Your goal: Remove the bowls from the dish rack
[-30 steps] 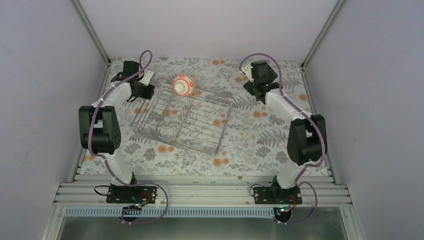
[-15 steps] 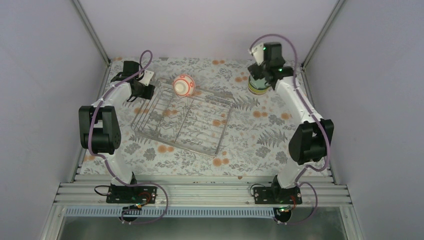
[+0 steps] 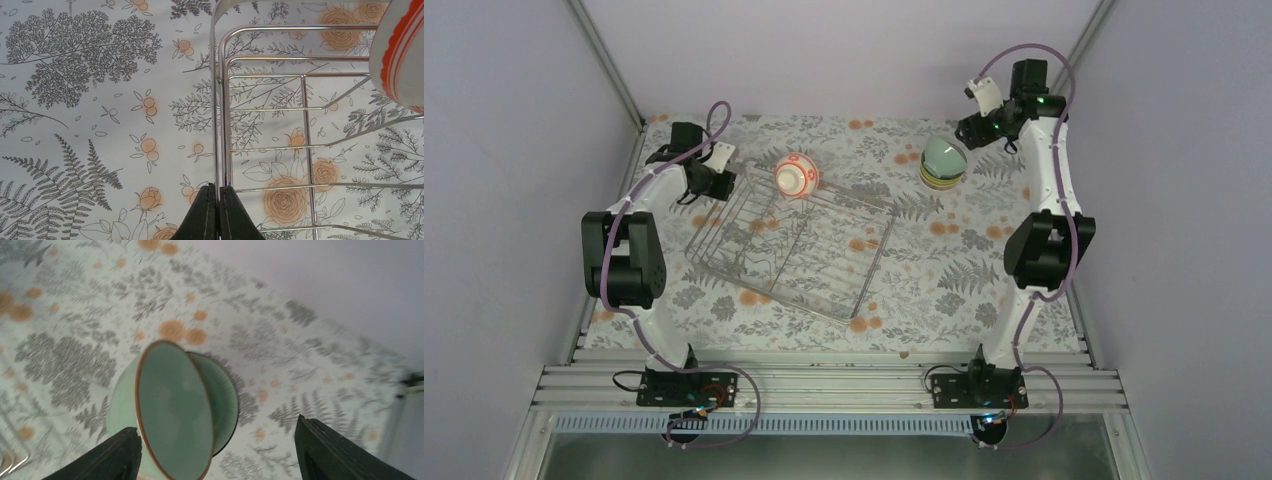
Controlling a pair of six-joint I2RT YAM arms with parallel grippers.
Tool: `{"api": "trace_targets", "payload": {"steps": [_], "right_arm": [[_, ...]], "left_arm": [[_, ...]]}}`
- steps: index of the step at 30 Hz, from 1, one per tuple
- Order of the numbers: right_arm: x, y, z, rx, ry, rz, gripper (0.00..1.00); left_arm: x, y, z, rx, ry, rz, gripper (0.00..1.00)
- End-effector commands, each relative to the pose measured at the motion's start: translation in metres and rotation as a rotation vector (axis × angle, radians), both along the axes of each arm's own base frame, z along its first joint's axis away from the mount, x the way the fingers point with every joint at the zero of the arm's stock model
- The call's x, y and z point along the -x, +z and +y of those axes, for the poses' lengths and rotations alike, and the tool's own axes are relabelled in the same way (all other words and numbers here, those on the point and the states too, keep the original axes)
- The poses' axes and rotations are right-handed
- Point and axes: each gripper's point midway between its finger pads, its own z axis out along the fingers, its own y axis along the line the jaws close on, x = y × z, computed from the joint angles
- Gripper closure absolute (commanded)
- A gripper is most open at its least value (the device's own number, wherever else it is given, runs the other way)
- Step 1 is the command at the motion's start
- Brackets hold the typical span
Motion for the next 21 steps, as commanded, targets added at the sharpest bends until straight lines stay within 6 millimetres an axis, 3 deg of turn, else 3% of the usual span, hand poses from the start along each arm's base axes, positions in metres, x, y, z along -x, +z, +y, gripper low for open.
{"api": "trace_targets", "payload": {"steps": [1, 8, 14, 21], "right_arm": [[0.024, -0.032, 0.014, -0.184, 0.130, 0.201, 0.27], [0.040, -0.035, 0.029, -0.267, 0.220, 0.256, 0.29], [0.047, -0.048, 0.032, -0.283, 0.232, 0.296, 0.30], [0.039, -0.061, 0.030, -0.281, 0.226, 0.304, 0.44]], "left_arm": [[0.006, 0.009, -0.015, 0.064, -0.050, 0.012, 0.98], [0.005, 0.006, -0.013, 0.055, -0.043, 0.012, 0.98], [0.004, 0.001, -0.014, 0.060, -0.043, 0.022, 0.98], [0.005, 0.002, -0.014, 0.058, -0.042, 0.022, 0.98]]}}
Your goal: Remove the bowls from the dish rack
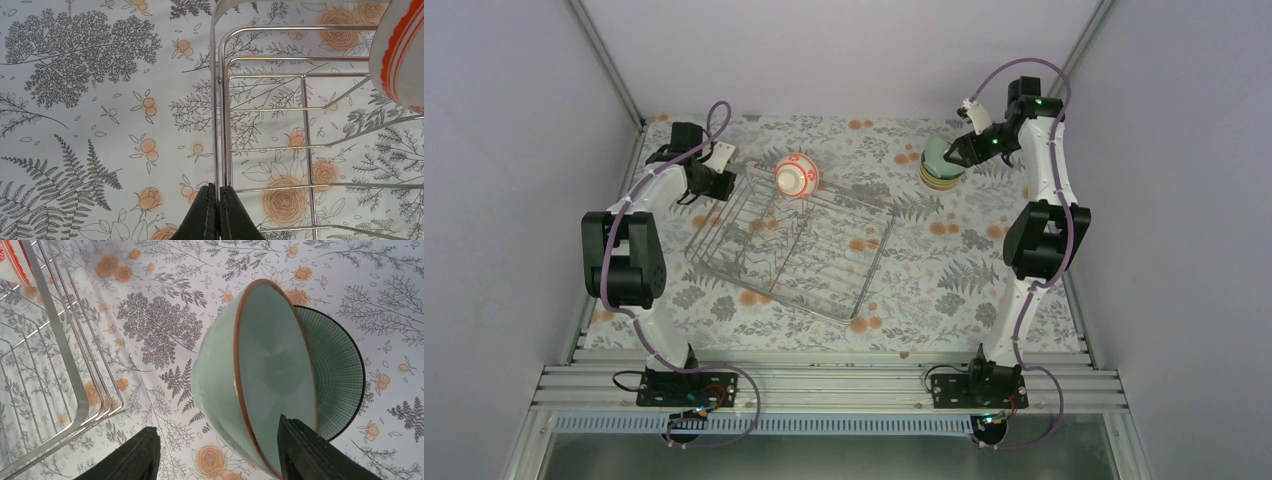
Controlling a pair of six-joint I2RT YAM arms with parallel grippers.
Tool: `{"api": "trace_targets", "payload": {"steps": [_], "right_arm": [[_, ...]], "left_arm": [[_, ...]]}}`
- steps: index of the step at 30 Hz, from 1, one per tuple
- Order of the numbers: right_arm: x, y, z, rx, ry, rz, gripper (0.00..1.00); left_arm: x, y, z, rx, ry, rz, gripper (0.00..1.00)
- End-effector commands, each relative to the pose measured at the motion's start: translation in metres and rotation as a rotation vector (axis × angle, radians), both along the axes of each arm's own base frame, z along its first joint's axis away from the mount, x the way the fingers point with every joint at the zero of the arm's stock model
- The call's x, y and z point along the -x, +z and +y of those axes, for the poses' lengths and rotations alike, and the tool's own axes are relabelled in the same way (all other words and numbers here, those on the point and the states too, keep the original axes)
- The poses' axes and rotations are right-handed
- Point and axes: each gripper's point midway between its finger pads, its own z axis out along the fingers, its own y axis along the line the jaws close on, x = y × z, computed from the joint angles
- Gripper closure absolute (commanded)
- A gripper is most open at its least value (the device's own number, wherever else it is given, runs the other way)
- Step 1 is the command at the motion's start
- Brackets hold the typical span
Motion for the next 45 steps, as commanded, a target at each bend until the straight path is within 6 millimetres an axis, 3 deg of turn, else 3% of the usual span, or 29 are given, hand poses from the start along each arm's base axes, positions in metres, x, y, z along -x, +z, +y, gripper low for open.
{"api": "trace_targets", "payload": {"steps": [1, 12, 26, 33, 37, 45], "right_arm": [[-0.002, -0.003, 0.004, -0.026, 0.019, -0.006, 0.46], [-0.009, -0.021, 0.007, -0.044, 0.046, 0.008, 0.61], [-0.009, -0.005, 0.002, -0.129, 0.109, -0.046, 0.49], [-0.010, -0.015, -0.003, -0.179, 0.121, -0.040, 0.58], [-0.009, -0.010, -0.001, -0.206, 0.133, -0.054, 0.63], [-0.010, -0.019, -0.001, -0.200, 0.135, -0.039, 0.66]], "left_arm": [[0.005, 0.002, -0.013, 0.057, -0.041, 0.021, 0.98], [0.007, 0.001, -0.013, 0.059, -0.040, 0.025, 0.98], [0.010, 0.001, -0.015, 0.059, -0.053, 0.030, 0.98], [0.009, 0.000, -0.015, 0.057, -0.052, 0.033, 0.98], [0.010, -0.002, -0.014, 0.051, -0.054, 0.035, 0.98], [0.010, -0.004, -0.016, 0.051, -0.056, 0.041, 0.97]]}}
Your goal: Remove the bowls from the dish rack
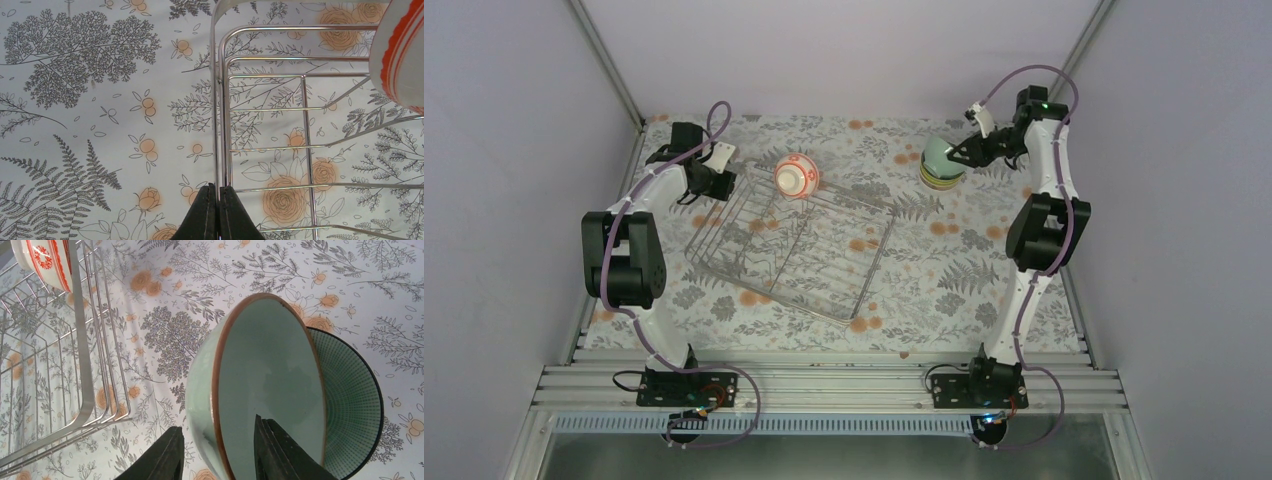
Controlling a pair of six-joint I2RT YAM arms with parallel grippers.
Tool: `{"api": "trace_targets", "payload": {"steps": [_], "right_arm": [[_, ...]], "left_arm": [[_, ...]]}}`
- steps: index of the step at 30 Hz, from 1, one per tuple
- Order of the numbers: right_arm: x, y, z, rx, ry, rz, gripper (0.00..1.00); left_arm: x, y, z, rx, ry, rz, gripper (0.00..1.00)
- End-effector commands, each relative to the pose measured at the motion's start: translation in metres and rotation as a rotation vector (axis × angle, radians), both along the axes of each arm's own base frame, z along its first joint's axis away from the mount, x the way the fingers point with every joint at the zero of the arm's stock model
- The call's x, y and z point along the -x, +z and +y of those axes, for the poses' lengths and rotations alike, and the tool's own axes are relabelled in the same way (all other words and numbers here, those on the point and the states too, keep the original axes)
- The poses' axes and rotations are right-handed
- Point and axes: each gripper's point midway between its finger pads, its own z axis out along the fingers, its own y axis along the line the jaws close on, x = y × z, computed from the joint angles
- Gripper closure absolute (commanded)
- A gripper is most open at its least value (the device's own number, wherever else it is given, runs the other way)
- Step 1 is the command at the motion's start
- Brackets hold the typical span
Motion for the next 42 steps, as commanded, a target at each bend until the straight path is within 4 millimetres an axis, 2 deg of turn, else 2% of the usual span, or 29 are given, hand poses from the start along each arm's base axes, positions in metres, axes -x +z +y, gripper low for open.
{"api": "trace_targets", "payload": {"steps": [1, 5, 9, 18, 31, 42], "right_arm": [[0.000, -0.008, 0.002, -0.039, 0.021, 0.012, 0.66], [-0.003, -0.013, 0.002, -0.041, 0.017, 0.022, 0.68], [-0.004, -0.015, 0.002, -0.055, 0.014, 0.030, 0.77], [0.000, -0.001, 0.006, -0.073, 0.016, 0.012, 0.90], [0.001, 0.018, 0.010, -0.106, 0.012, -0.014, 0.93], [0.005, 0.054, 0.015, -0.133, 0.013, -0.077, 0.97]], "left_arm": [[0.010, -0.005, -0.016, 0.052, -0.052, 0.043, 0.98], [0.009, -0.005, -0.016, 0.050, -0.053, 0.043, 0.98], [0.010, -0.006, -0.016, 0.047, -0.053, 0.046, 0.98], [0.010, -0.010, -0.015, 0.037, -0.048, 0.055, 0.98], [0.012, -0.012, -0.016, 0.033, -0.049, 0.061, 0.98], [0.011, -0.013, -0.017, 0.031, -0.052, 0.062, 0.98]]}}
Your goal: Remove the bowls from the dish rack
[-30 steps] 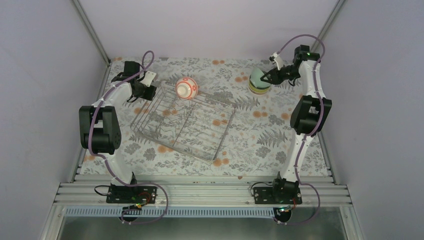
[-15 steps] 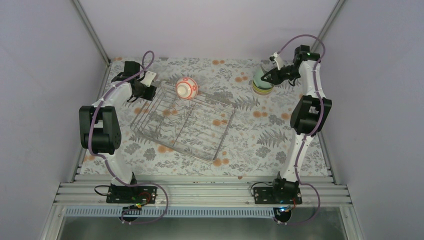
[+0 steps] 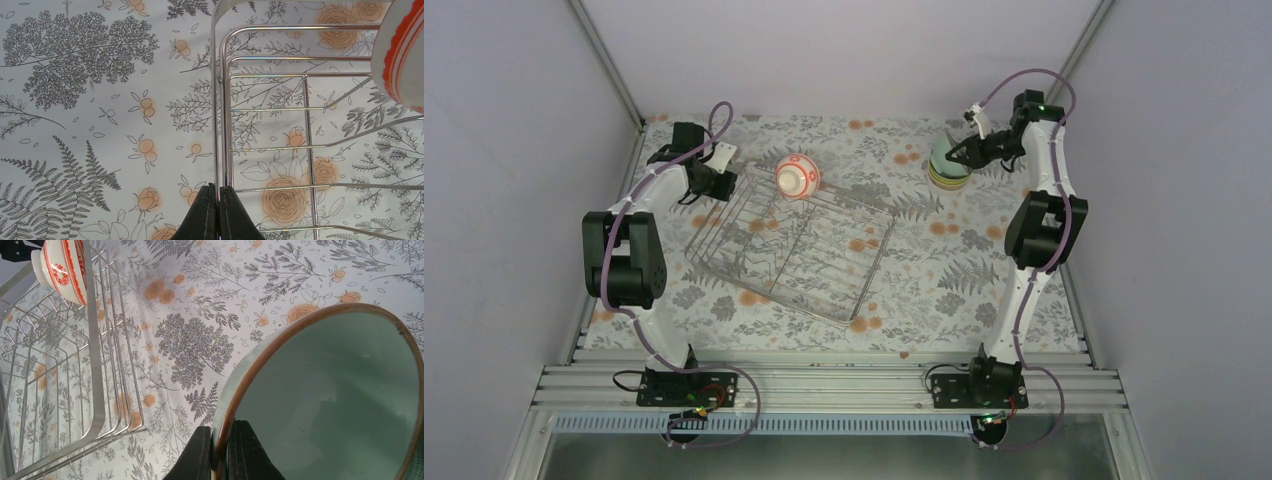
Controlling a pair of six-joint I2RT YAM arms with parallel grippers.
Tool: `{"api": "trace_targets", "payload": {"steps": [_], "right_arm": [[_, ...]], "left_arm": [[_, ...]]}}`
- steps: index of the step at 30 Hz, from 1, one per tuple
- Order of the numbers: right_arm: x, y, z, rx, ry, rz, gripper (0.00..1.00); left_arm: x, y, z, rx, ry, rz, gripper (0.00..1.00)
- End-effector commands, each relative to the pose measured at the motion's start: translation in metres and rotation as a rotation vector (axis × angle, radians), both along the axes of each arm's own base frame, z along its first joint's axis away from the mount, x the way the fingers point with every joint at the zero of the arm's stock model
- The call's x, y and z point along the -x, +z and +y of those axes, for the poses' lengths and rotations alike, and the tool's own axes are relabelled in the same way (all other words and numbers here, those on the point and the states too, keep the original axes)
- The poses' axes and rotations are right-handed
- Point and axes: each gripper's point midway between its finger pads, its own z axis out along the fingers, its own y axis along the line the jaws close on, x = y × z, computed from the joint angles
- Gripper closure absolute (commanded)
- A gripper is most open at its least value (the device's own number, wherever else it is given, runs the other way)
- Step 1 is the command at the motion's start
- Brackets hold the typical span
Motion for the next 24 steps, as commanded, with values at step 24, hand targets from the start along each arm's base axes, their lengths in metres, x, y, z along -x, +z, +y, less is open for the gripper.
{"api": "trace_targets", "payload": {"steps": [24], "right_arm": [[0.000, 0.061, 0.013, 0.523, -0.135, -0.278, 0.97]], "left_arm": [[0.011, -0.008, -0.015, 0.041, -0.050, 0.049, 0.98]]}}
